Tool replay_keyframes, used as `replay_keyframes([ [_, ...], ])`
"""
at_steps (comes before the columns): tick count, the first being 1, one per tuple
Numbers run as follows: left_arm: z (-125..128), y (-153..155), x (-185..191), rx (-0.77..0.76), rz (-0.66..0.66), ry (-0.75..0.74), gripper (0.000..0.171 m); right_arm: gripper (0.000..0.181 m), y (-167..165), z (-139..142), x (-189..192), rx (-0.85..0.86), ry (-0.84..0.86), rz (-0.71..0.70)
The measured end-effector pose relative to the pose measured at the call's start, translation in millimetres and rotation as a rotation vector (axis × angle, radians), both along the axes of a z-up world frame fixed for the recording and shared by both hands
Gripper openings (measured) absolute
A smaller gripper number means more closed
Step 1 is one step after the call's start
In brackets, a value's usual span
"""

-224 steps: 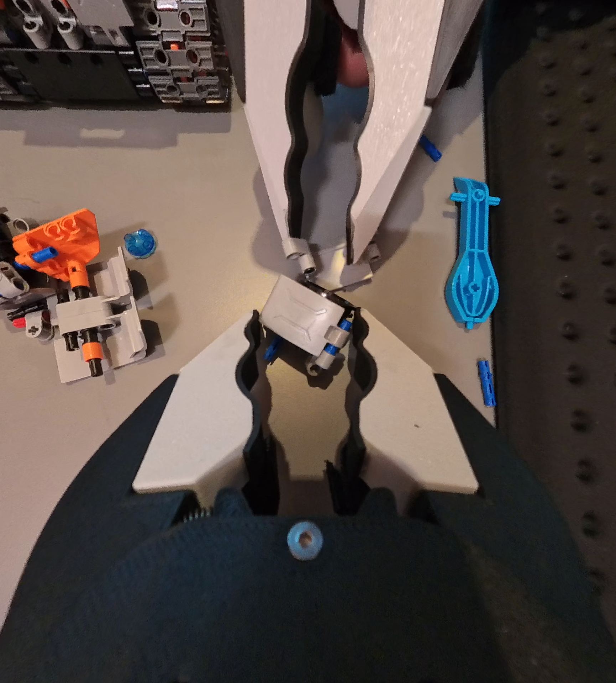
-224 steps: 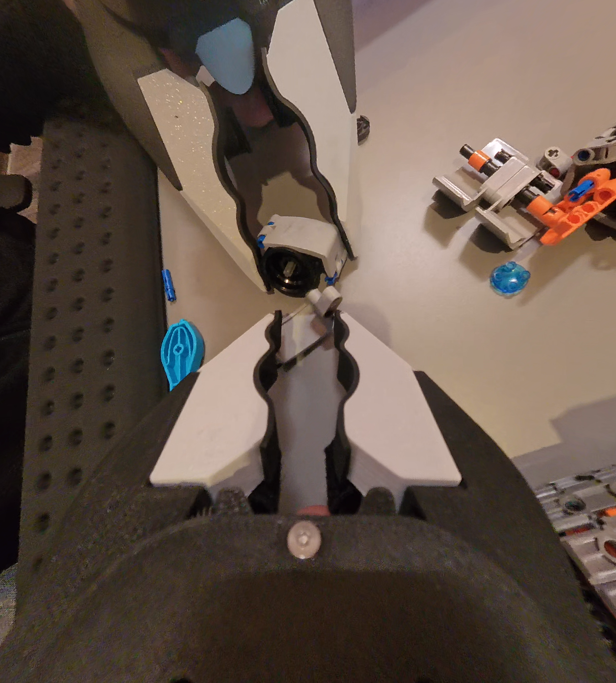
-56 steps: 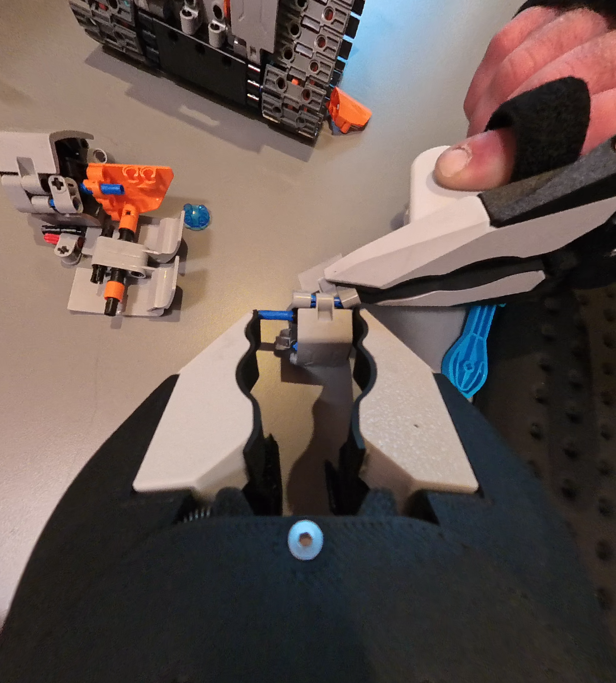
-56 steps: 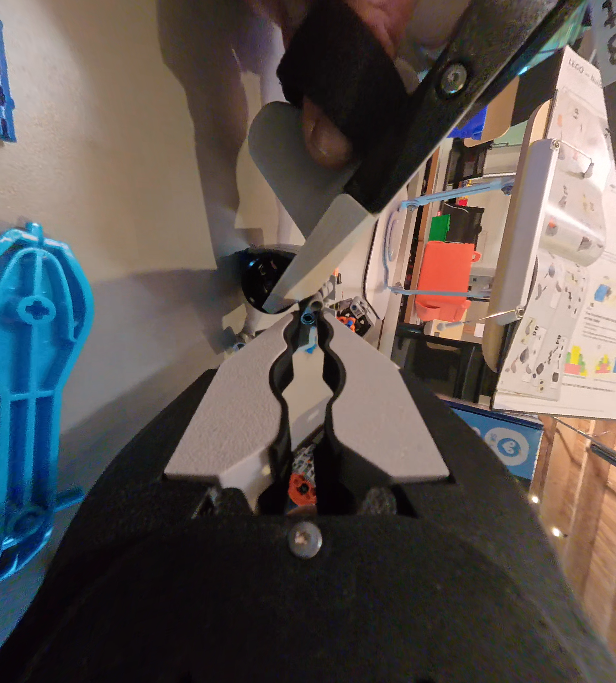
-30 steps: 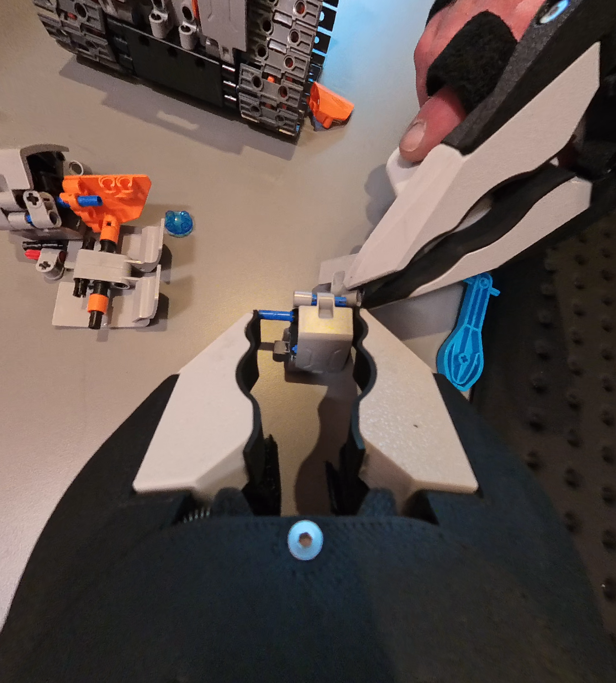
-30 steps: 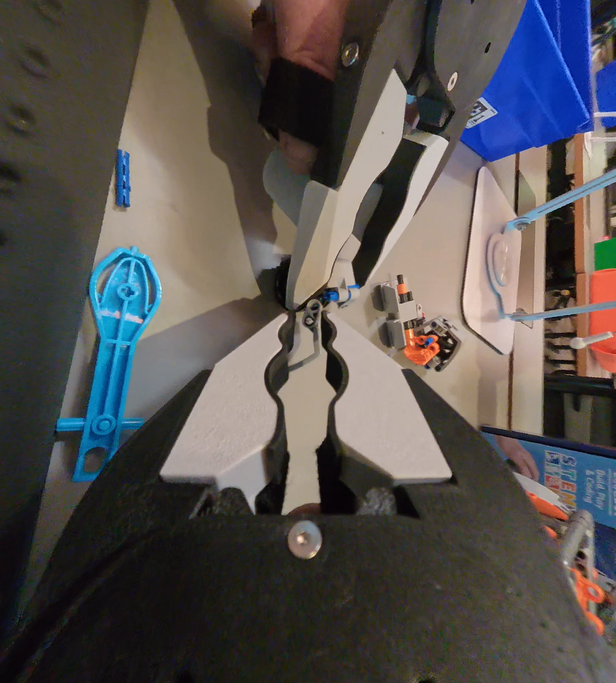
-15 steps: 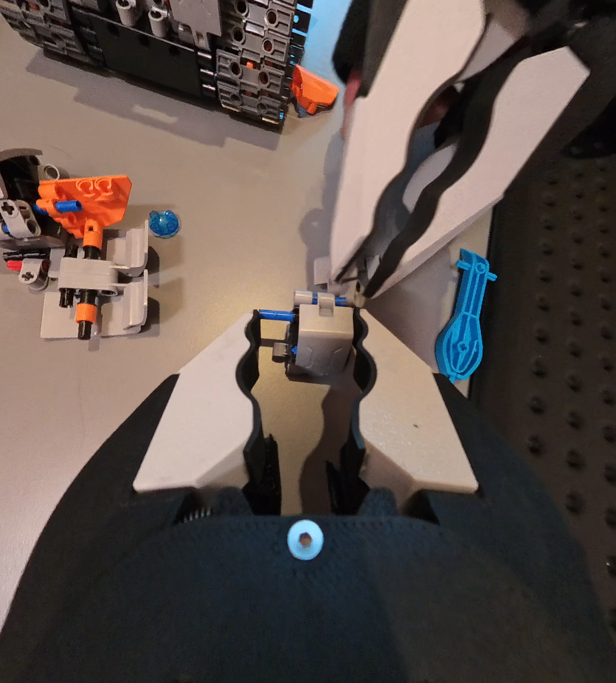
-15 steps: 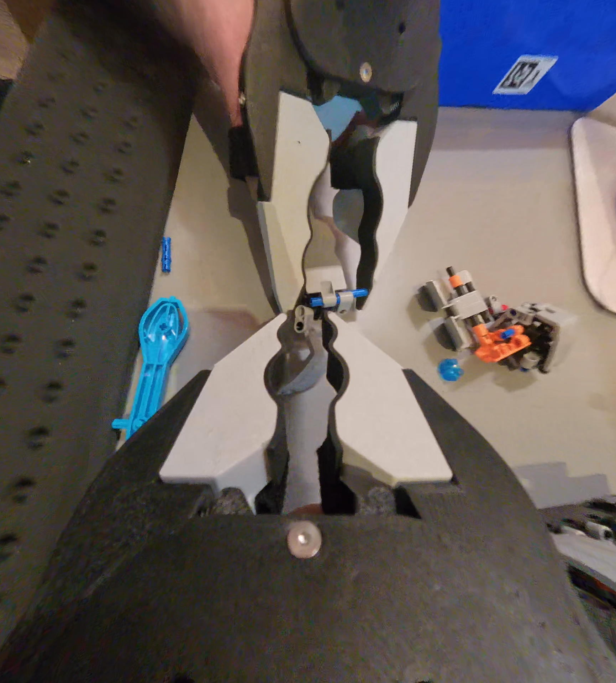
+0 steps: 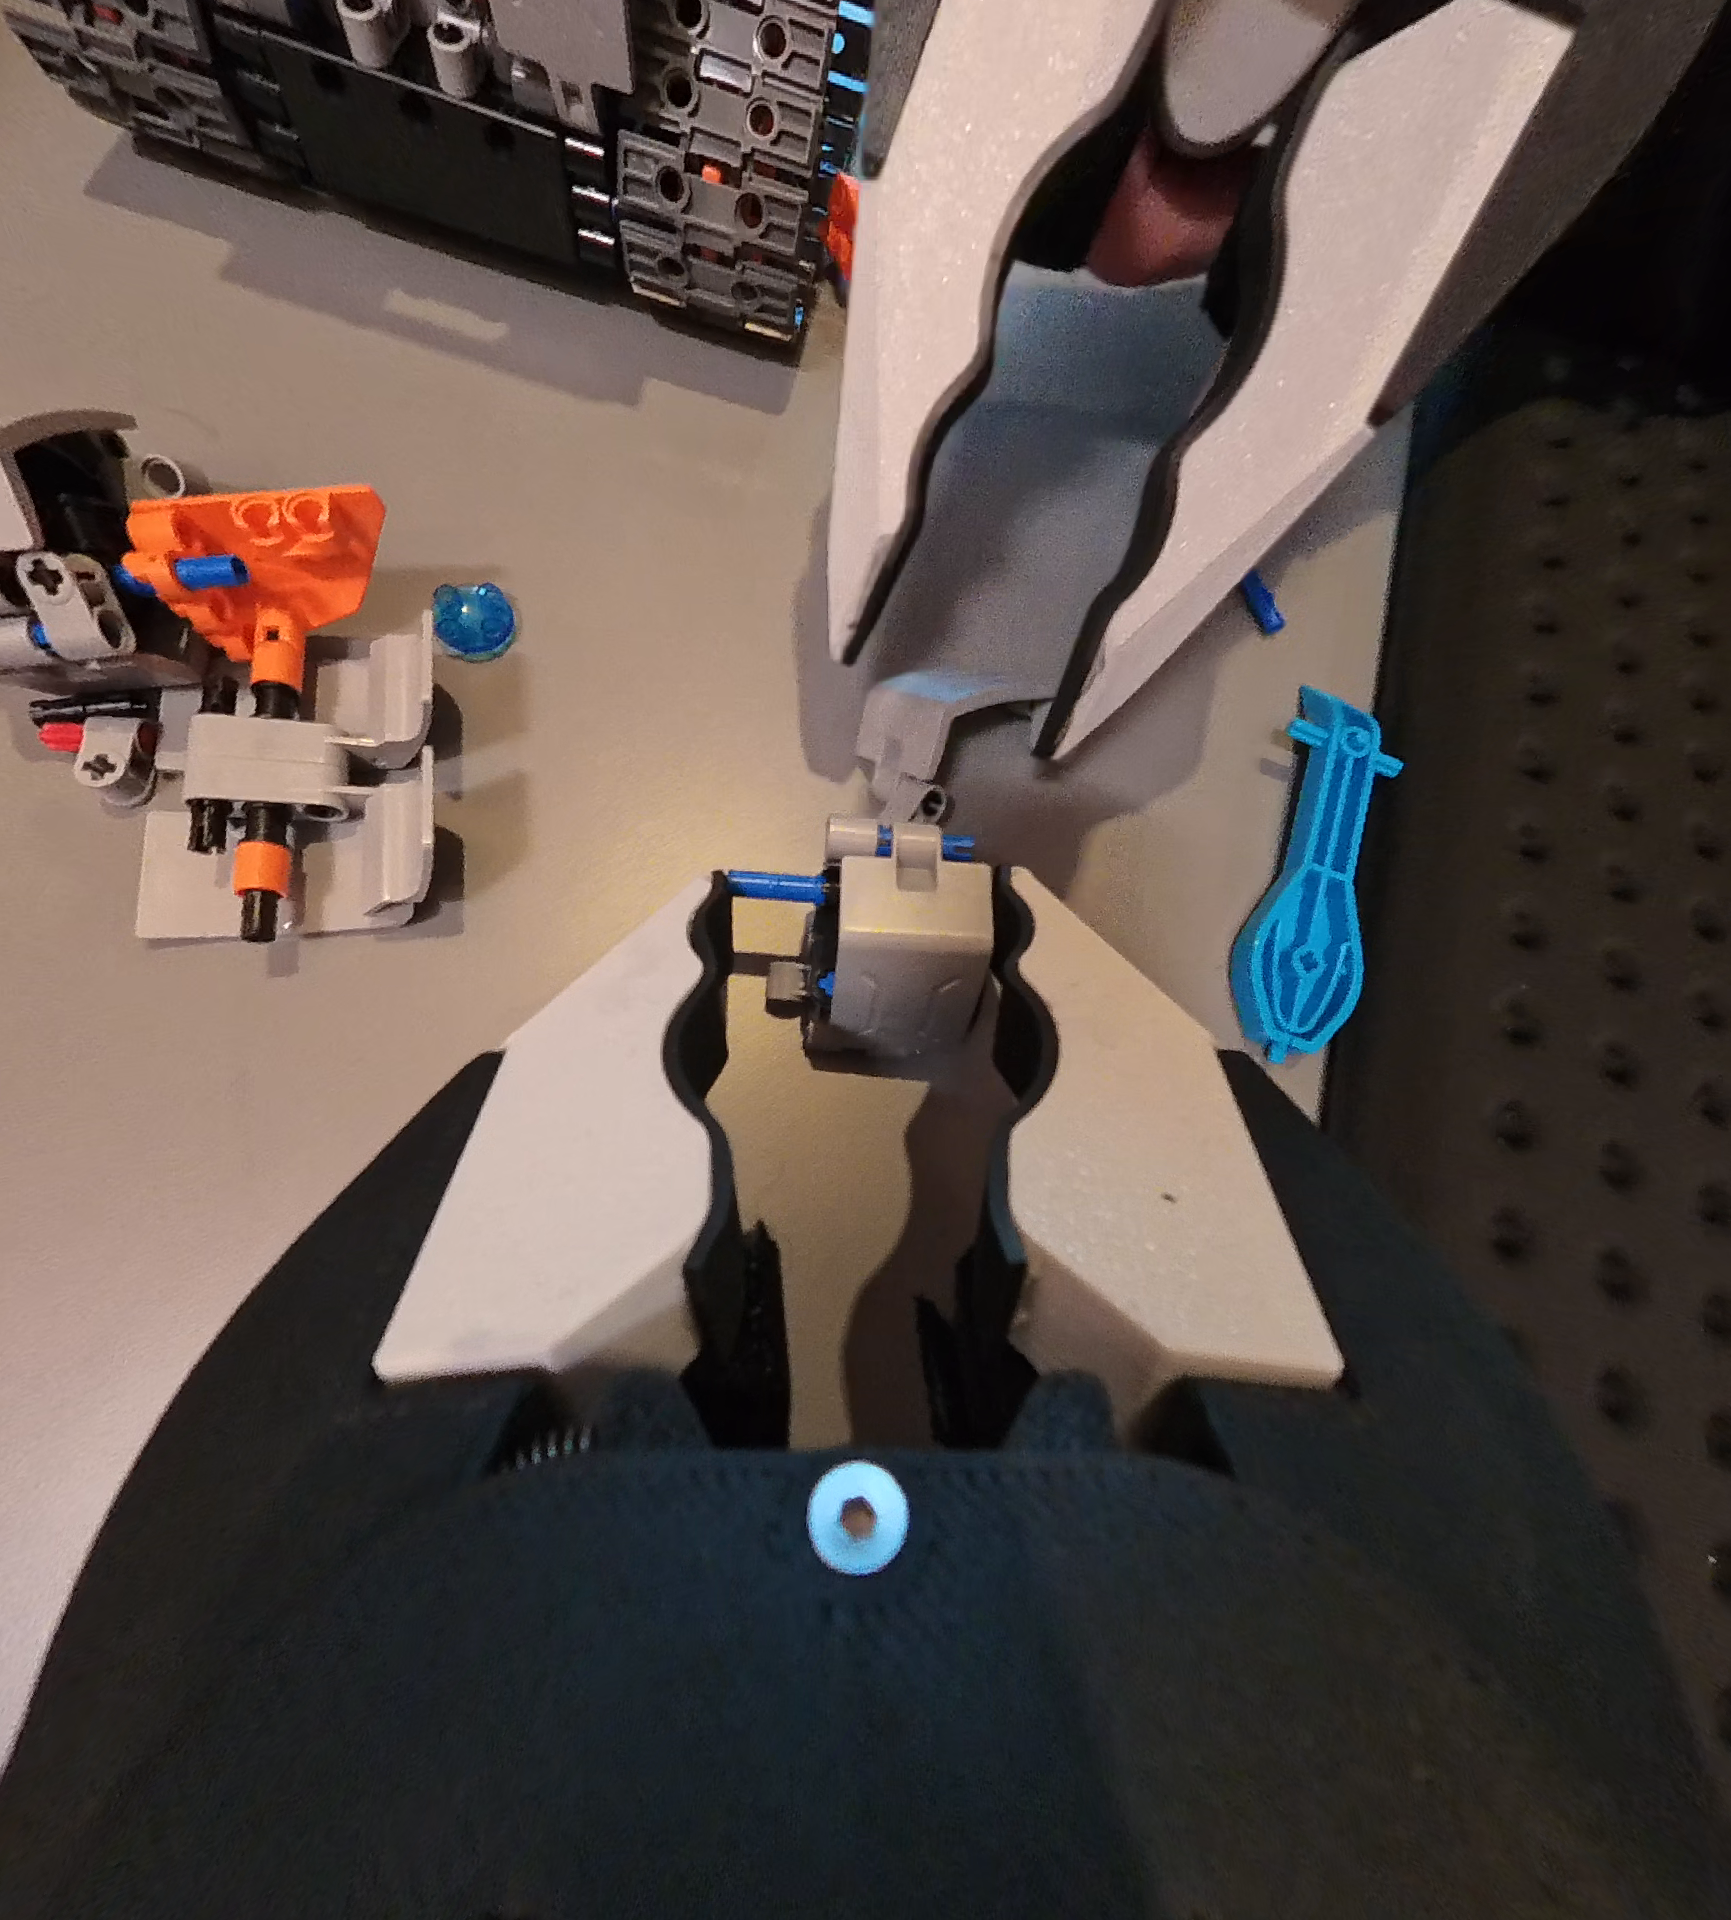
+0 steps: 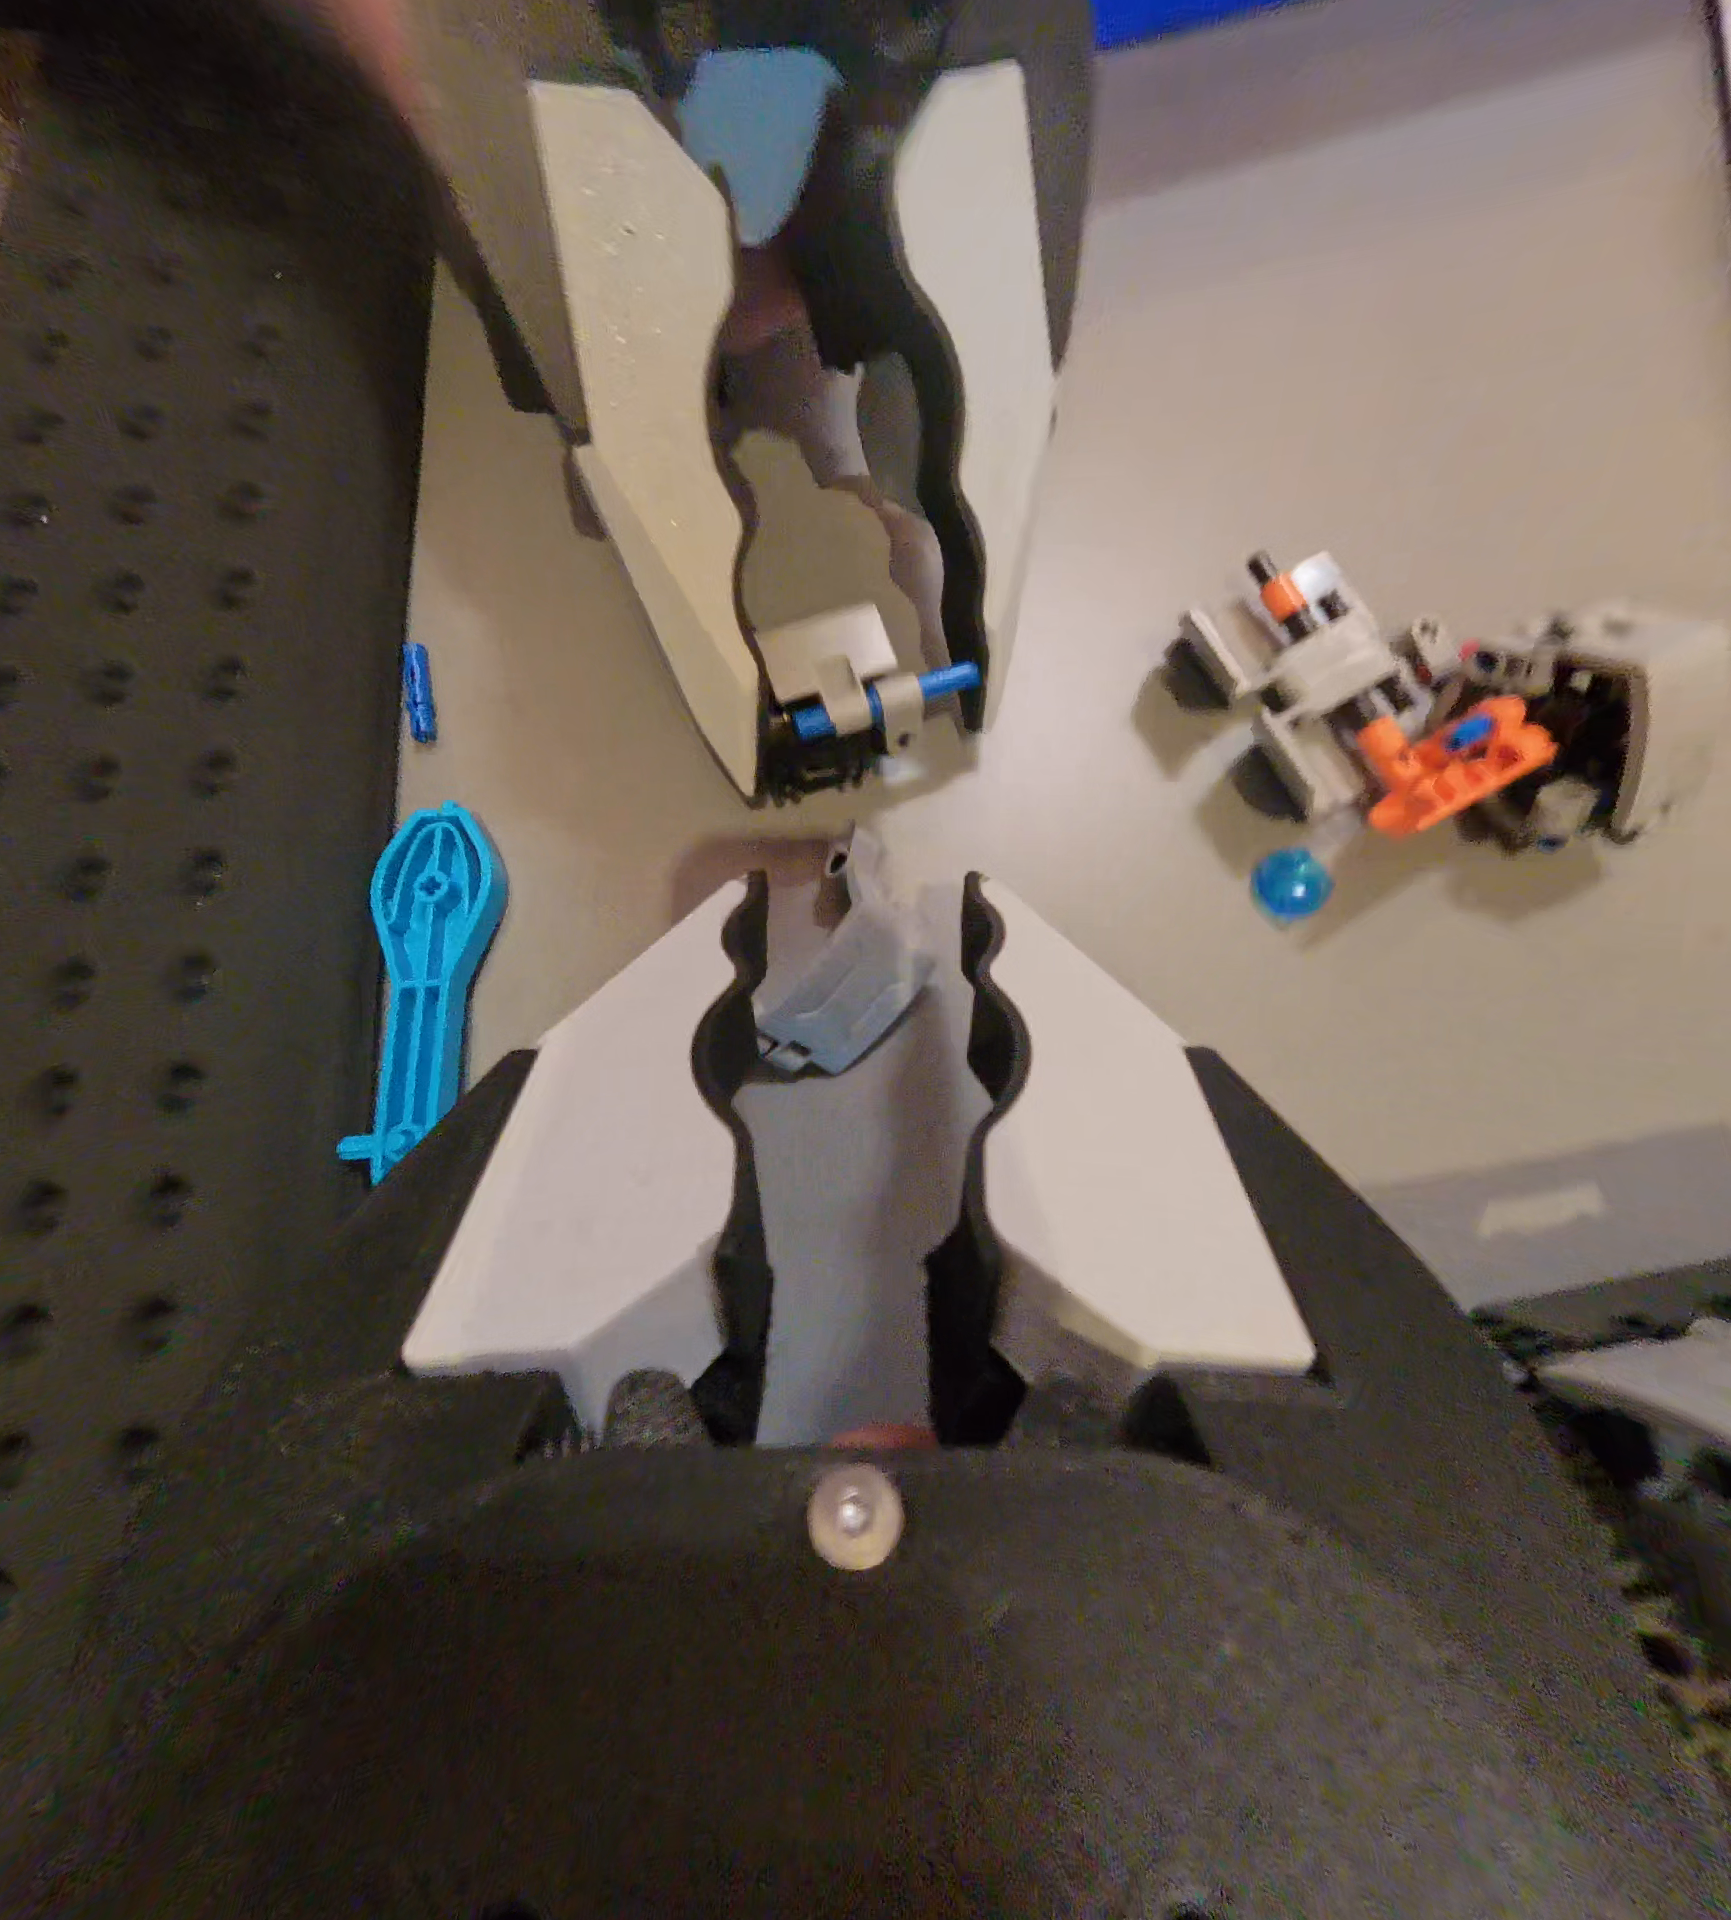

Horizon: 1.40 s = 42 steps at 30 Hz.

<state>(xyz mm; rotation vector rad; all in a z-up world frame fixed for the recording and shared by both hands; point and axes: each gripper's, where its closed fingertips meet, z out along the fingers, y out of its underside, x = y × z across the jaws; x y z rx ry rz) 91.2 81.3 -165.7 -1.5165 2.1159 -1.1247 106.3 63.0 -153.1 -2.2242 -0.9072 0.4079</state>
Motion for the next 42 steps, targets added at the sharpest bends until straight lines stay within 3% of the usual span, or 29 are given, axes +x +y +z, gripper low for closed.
replay_keyframes([
  [6,-0.4,0.8,-0.7,-0.006,0.0,0.005,0.047,0.037,-9.6,-20.7,1.6,-0.134,-0.04,-0.078],
  [12,-0.6,0.6,-1.0,-0.011,-0.002,0.007,0.047,0.018,-9.0,-23.3,-2.7,-0.102,-0.041,-0.045],
  [14,-0.6,0.9,-1.6,-0.01,-0.003,0.007,0.047,0.0,-5.6,-16.0,-3.3,-0.029,-0.054,-0.019],
  [20,-0.2,0.2,-3.1,-0.04,-0.003,0.015,0.047,0.0,10.1,3.7,4.8,0.211,-0.218,-0.034],
  [29,6.9,-3.7,-1.2,-0.229,0.019,0.045,0.047,0.0,32.6,30.6,2.5,0.589,-0.51,-0.035],
  [35,5.8,-4.1,-1.4,-0.239,0.02,0.055,0.047,0.0,32.2,31.4,-4.0,0.702,-0.691,0.029],
  [42,13.0,-3.7,-1.0,-0.327,0.024,0.046,0.048,0.0,34.3,42.7,-3.9,0.797,-0.804,0.012],
])
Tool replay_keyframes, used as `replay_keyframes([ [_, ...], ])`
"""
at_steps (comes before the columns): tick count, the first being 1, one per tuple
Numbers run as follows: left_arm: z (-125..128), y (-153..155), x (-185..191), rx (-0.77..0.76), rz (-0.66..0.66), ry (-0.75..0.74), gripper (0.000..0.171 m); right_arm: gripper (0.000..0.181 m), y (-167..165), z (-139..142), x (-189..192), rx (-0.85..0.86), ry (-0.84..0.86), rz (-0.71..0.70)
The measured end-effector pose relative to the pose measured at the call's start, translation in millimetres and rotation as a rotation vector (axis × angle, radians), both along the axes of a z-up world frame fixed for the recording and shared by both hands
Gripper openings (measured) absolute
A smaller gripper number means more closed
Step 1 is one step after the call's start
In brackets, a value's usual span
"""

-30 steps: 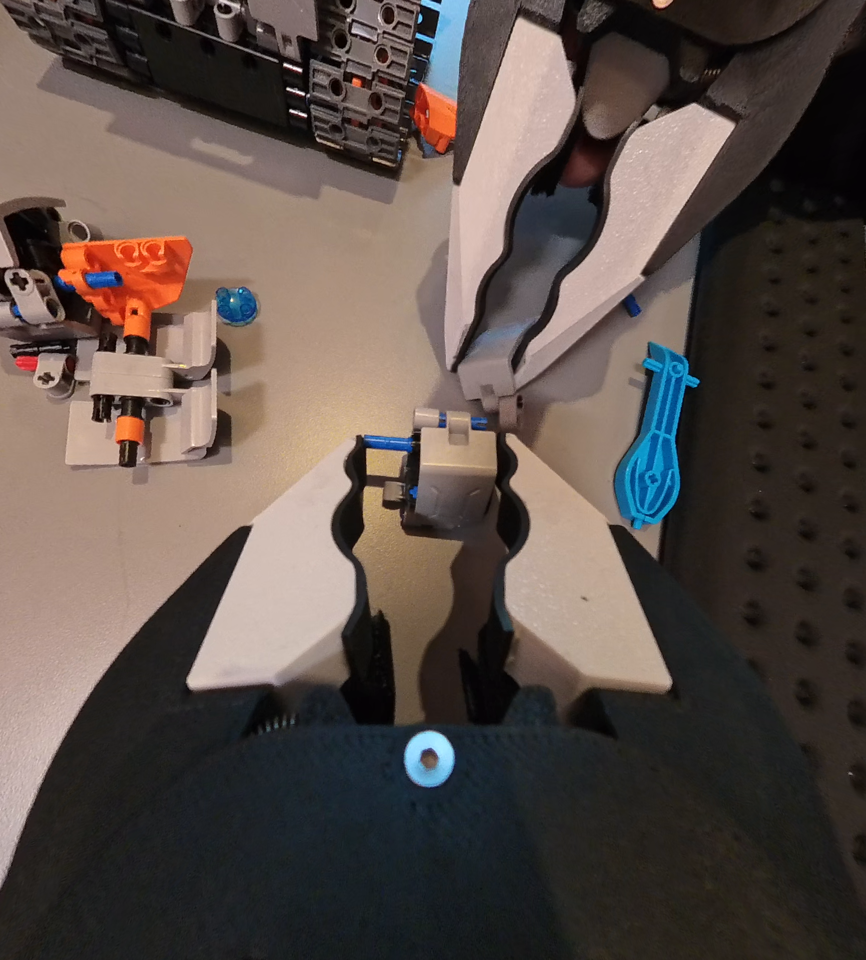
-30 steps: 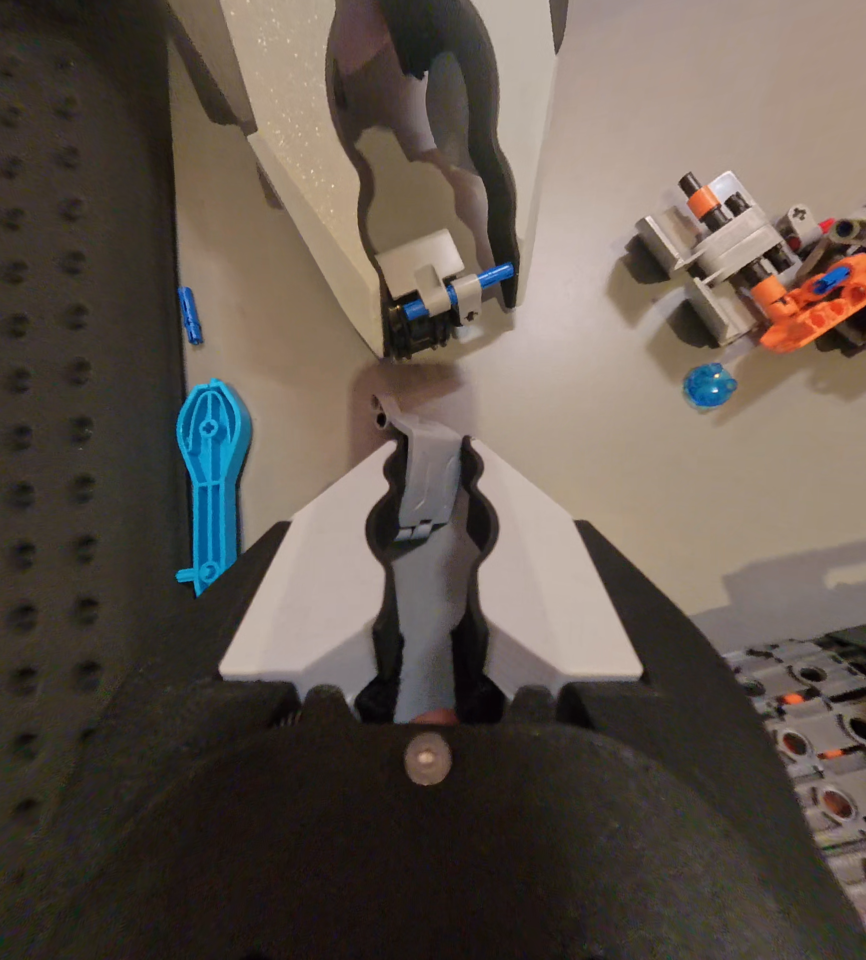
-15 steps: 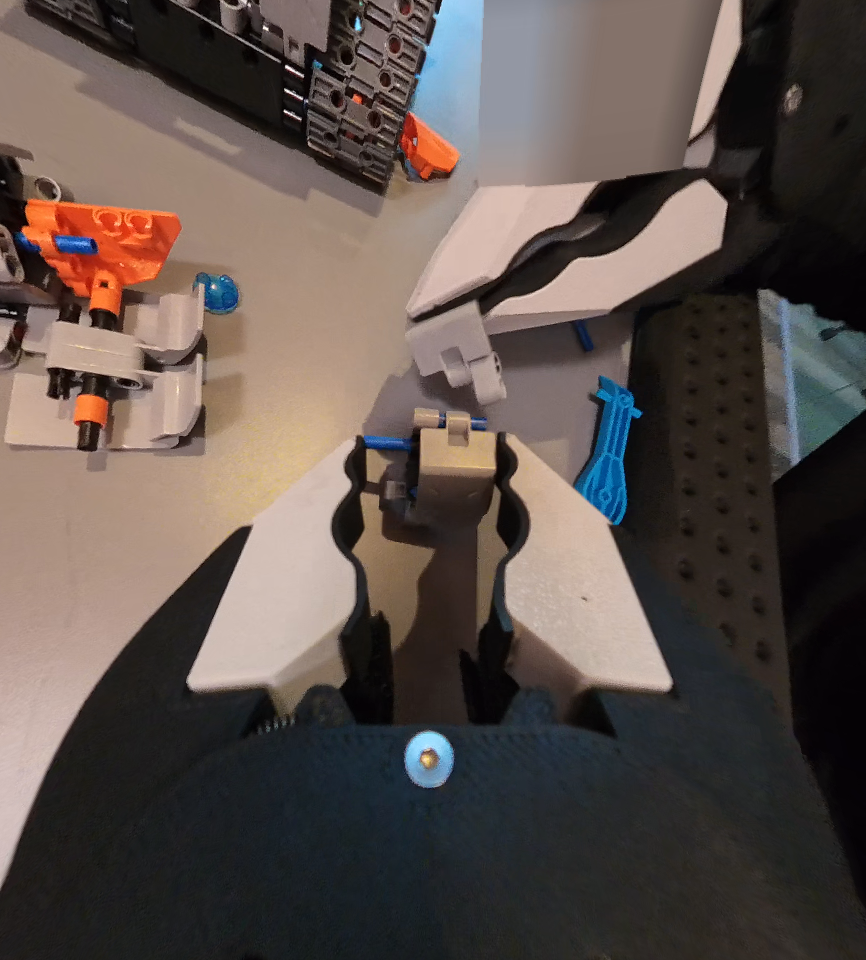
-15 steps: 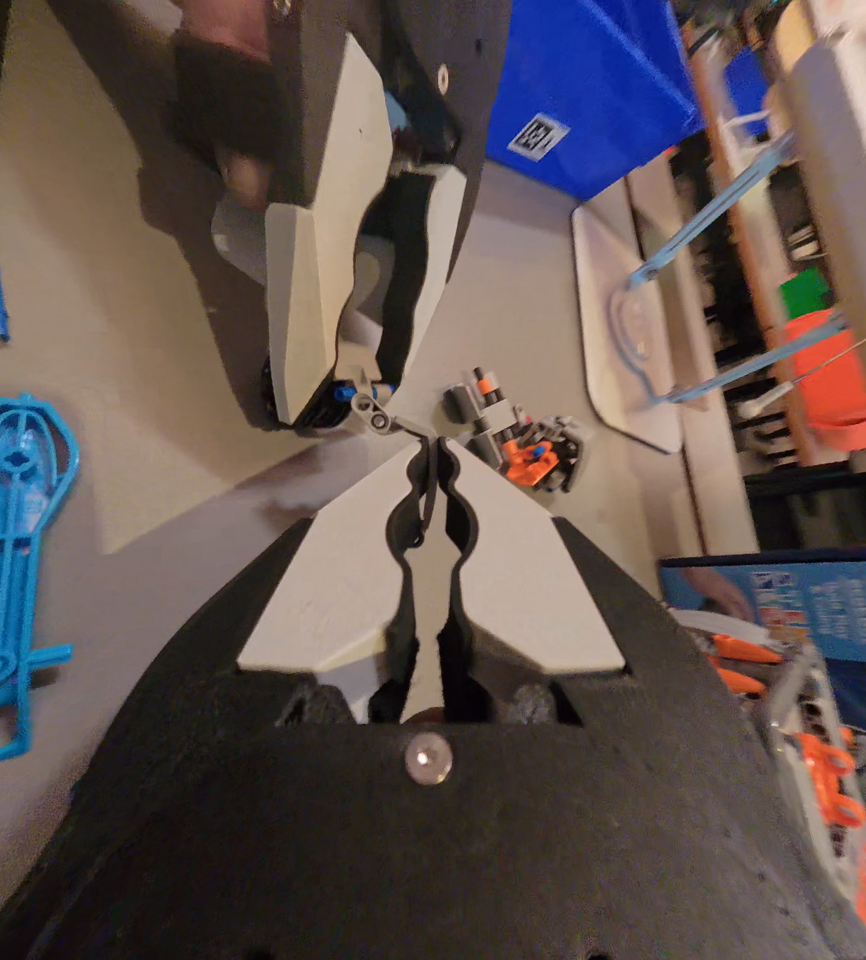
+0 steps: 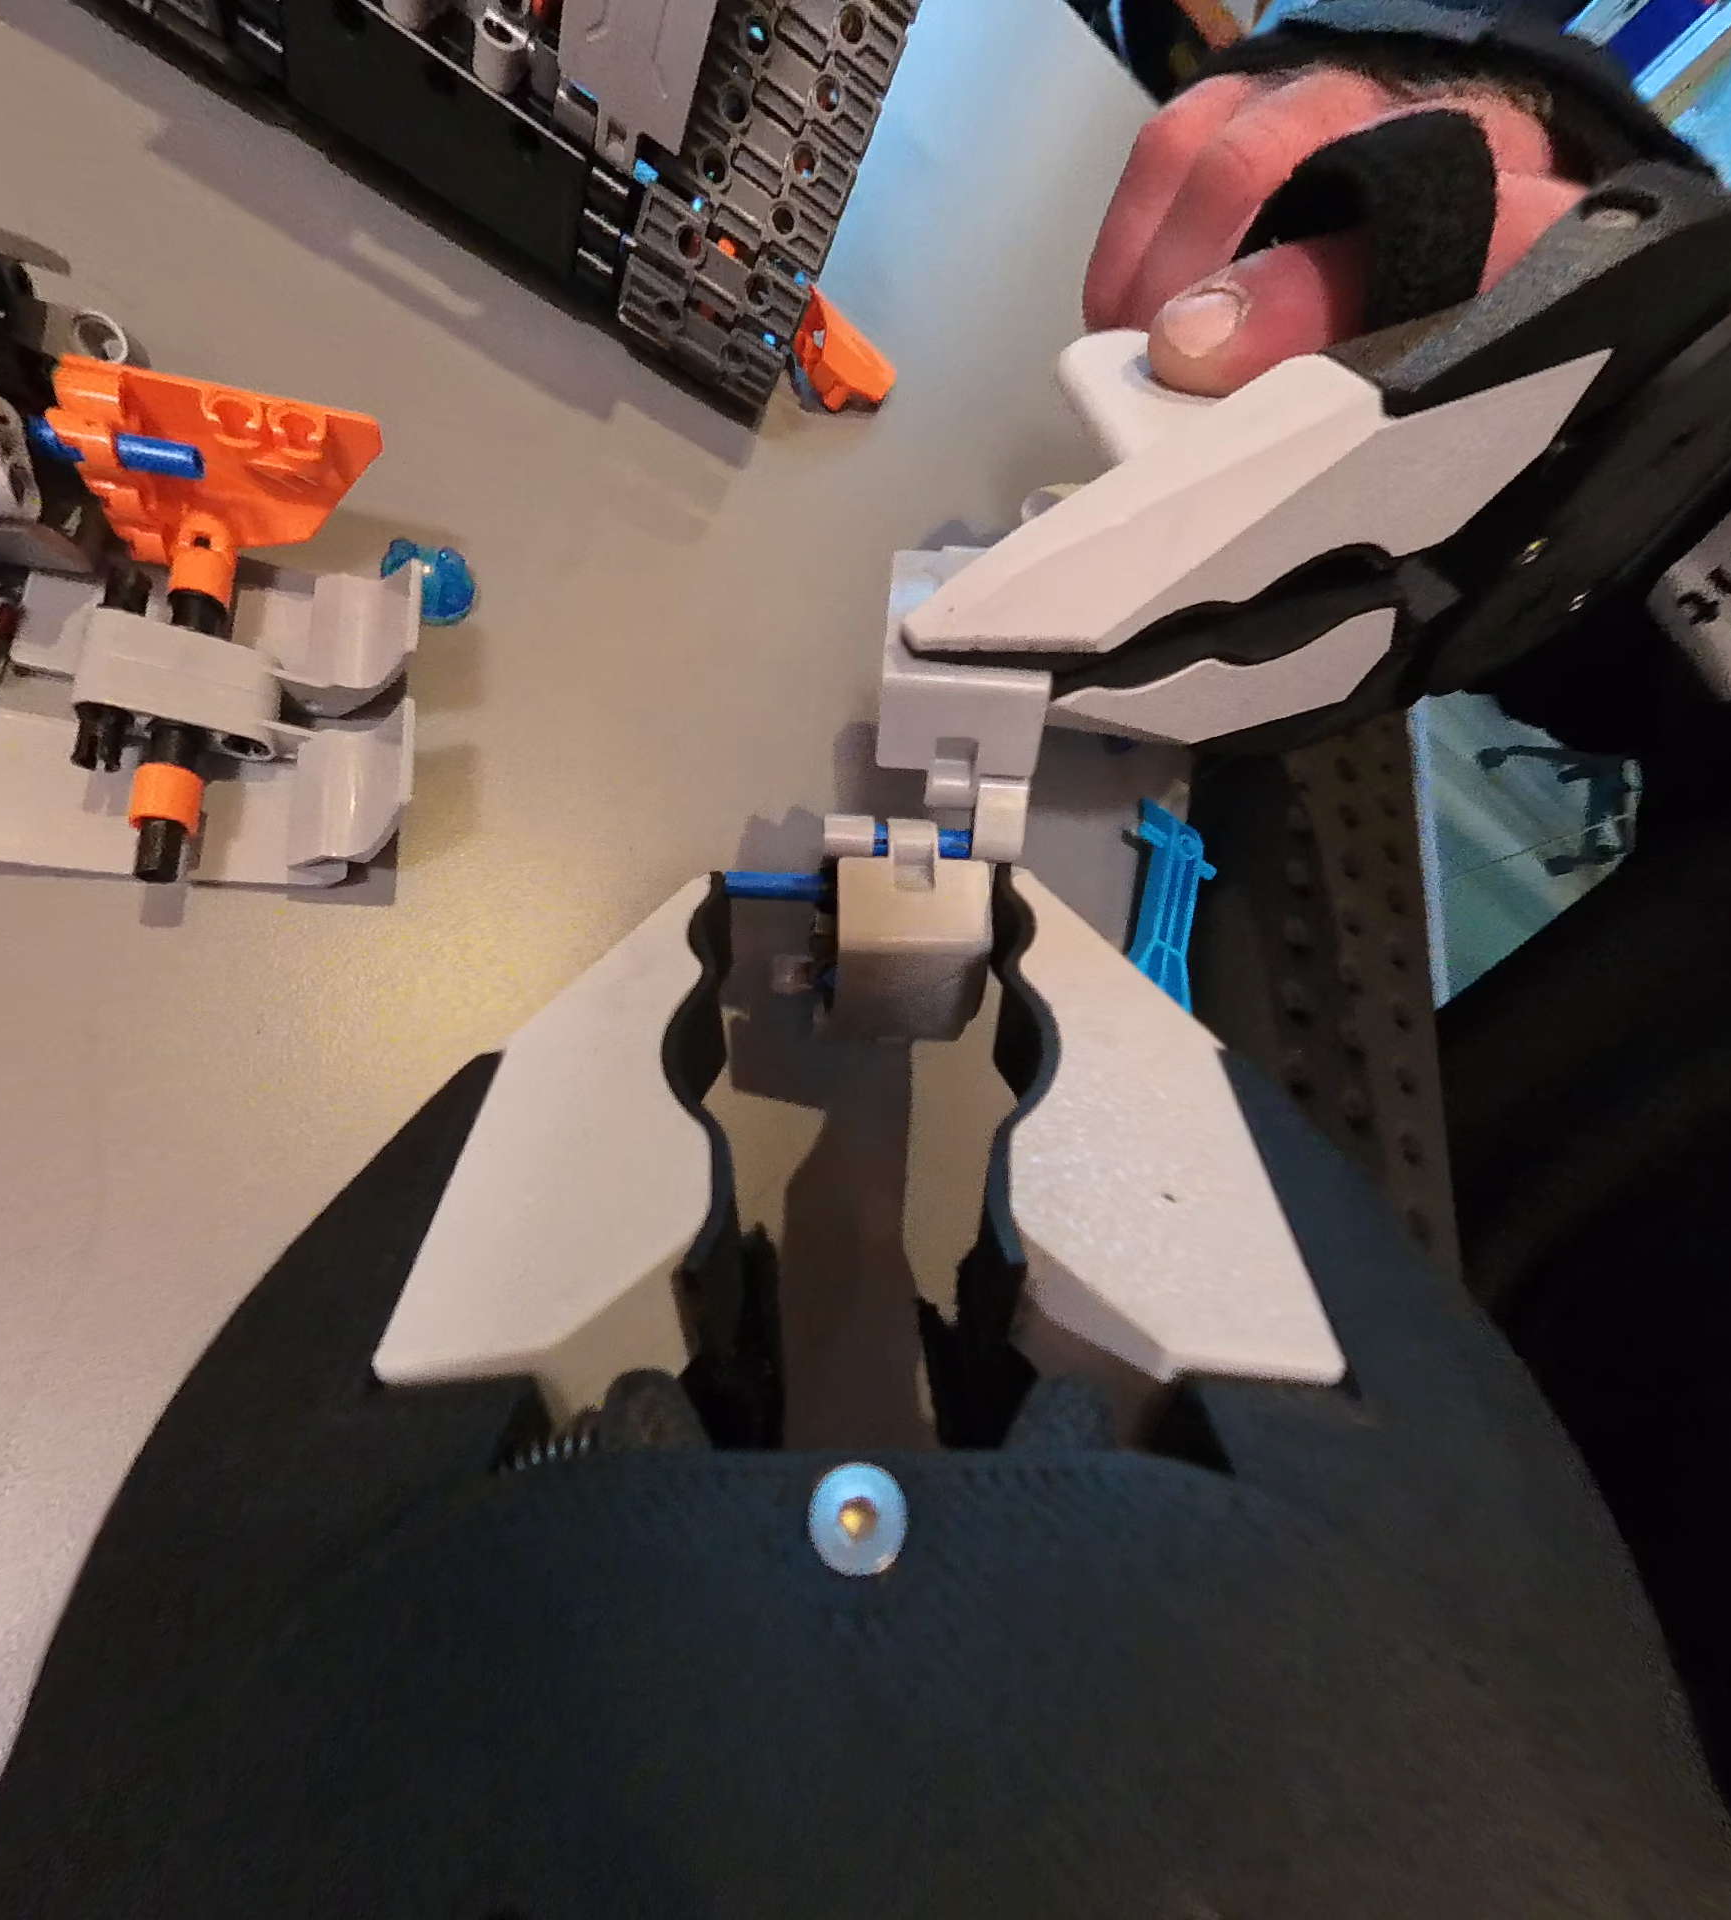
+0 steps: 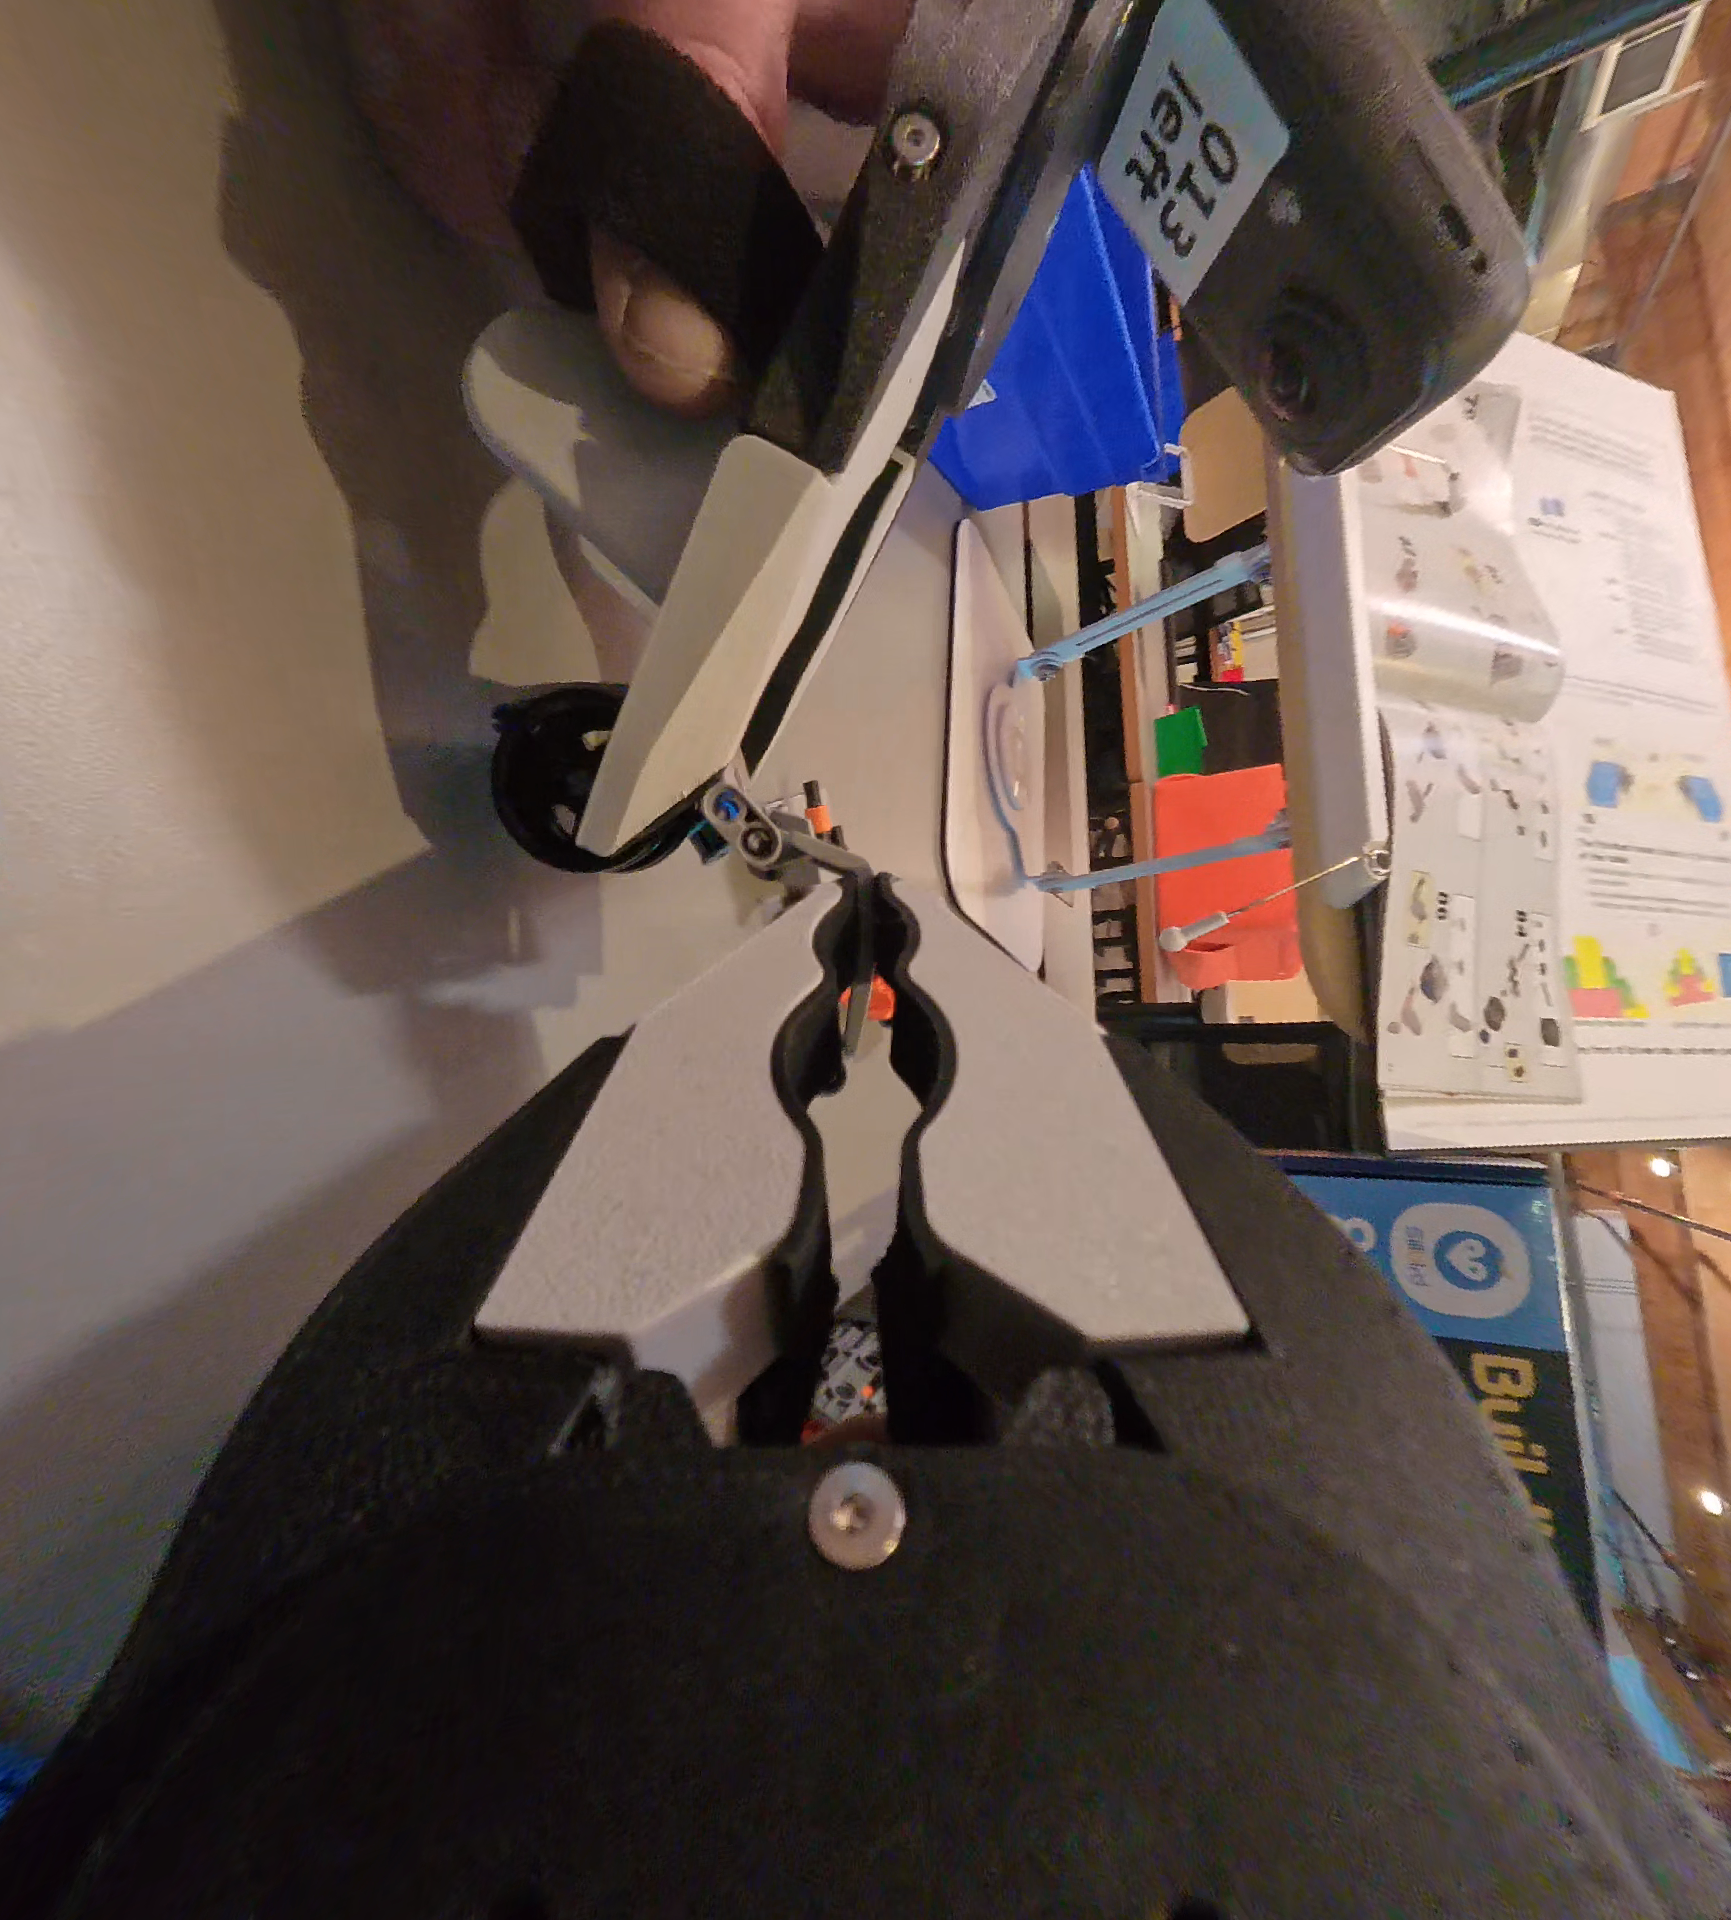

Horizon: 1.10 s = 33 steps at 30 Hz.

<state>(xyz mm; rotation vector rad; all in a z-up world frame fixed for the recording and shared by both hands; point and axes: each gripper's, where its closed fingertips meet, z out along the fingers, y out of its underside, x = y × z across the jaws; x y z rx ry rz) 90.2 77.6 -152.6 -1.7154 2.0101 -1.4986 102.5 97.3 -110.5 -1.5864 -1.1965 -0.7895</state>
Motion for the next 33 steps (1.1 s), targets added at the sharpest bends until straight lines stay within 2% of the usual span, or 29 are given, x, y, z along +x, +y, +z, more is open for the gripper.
replay_keyframes([
  [2,2.4,-0.8,-0.7,-0.035,-0.006,0.0,0.048,0.0,0.5,2.2,-0.6,0.012,0.008,-0.001],
  [8,10.8,-2.5,0.4,-0.122,-0.007,-0.017,0.048,0.0,2.2,0.7,2.6,-0.082,0.253,-0.007],
  [11,11.7,-0.9,1.6,-0.133,0.002,-0.019,0.048,0.0,3.7,0.4,4.0,-0.089,0.28,-0.021],
  [17,13.0,-3.1,4.4,-0.117,0.006,-0.037,0.06,0.0,5.7,1.1,5.1,-0.051,0.204,-0.05],
  [21,17.3,1.2,6.6,-0.11,0.027,-0.071,0.052,0.0,5.0,7.1,3.0,0.009,0.117,-0.055],
  [27,24.3,2.5,7.9,-0.04,0.033,-0.131,0.05,0.0,3.7,17.6,1.7,0.095,0.023,-0.069],
  [33,38.2,-4.0,4.3,-0.111,-0.019,-0.19,0.05,0.0,-0.2,35.1,-4.4,0.205,-0.062,-0.06],
])
